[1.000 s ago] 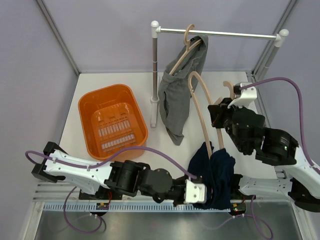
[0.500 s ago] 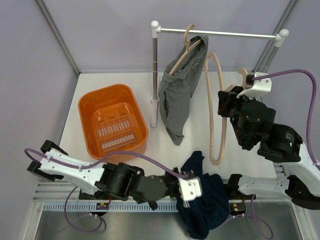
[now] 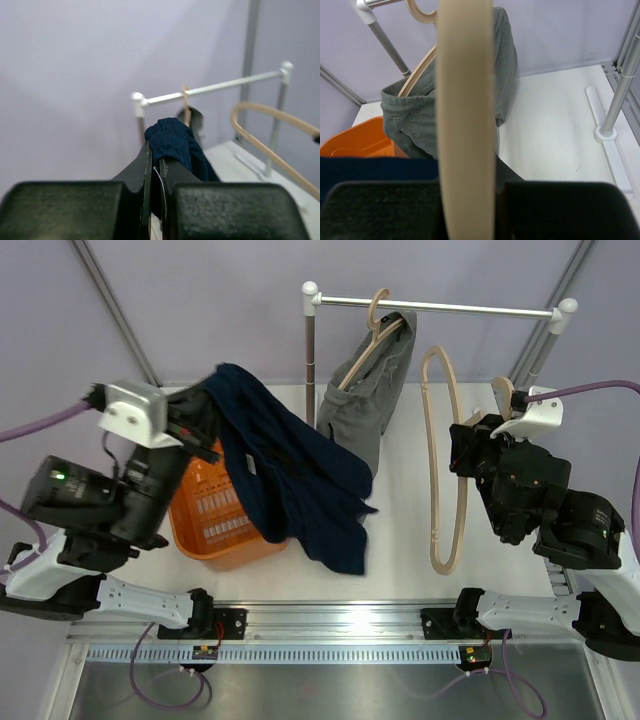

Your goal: Remove the shorts from the hanger

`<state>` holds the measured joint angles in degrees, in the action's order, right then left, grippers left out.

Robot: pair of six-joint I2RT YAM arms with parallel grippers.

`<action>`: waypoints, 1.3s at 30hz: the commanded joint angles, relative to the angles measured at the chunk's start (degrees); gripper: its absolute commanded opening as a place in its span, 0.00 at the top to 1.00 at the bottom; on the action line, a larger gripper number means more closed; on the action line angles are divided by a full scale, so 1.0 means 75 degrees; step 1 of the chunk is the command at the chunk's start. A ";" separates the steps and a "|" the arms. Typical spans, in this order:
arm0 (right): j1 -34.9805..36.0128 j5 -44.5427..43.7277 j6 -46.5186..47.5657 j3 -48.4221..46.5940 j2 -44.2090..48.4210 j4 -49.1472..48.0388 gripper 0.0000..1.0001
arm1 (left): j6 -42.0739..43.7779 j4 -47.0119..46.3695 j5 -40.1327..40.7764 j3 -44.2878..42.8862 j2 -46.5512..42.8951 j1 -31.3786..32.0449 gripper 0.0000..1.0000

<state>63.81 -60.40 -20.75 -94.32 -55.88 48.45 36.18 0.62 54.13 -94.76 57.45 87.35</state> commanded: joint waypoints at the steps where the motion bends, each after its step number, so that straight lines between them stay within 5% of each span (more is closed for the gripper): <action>1: 0.0058 -0.0091 -0.0315 -0.0244 0.0020 0.0126 1.00 | 0.1921 -0.1979 0.0154 -0.0804 -0.0032 -0.0186 1.00; 4: 0.0058 -0.0091 -0.0385 -0.0232 0.0021 0.0244 1.00 | 0.3068 -0.2776 0.0283 -0.0924 0.0004 -0.0186 1.00; 16: 0.0047 0.0003 -0.0549 -0.0092 -0.0014 0.0349 1.00 | 0.4209 -0.3561 0.0130 -0.1044 -0.0335 -0.0186 1.00; 31: 0.0047 0.0635 -0.0901 -0.0021 -0.0085 0.0666 1.00 | 0.3542 -0.2894 0.0868 0.0717 -0.0946 -0.0232 1.00; 36: 0.0058 0.0717 -0.0924 -0.0091 -0.0132 0.0782 1.00 | 0.1582 -0.0557 0.0074 -0.0521 -0.0173 -0.1811 1.00; 39: 0.0047 0.0741 -0.0889 -0.0127 -0.0167 0.0829 1.00 | -0.0070 0.1398 -0.0874 -0.1214 0.0389 -0.3603 1.00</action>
<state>63.81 -54.70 -26.22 -94.21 -56.88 54.92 50.30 -4.05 56.55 -98.08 57.63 68.14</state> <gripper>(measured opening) 0.101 0.042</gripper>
